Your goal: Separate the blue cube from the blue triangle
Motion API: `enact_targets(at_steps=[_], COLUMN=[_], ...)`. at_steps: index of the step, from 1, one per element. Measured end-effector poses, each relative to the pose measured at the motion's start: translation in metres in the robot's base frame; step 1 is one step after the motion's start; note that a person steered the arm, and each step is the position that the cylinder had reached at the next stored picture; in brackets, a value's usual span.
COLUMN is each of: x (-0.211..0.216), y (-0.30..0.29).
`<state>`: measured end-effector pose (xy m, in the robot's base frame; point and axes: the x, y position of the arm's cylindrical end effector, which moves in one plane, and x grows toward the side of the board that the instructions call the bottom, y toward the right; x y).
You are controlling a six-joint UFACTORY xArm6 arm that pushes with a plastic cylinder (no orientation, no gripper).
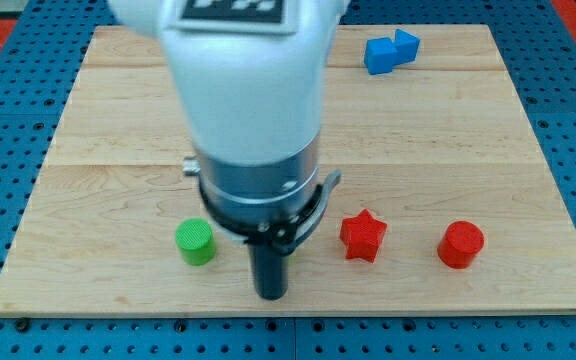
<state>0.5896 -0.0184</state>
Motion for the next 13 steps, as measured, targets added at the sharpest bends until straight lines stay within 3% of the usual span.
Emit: enact_targets(at_steps=[2, 3, 4, 5, 7, 9, 12, 13], x=[0.01, 0.029, 0.027, -0.024, -0.129, -0.149, -0.247, -0.325], y=[-0.005, -0.045, -0.176, -0.245, -0.242, -0.071, 0.285, 0.251])
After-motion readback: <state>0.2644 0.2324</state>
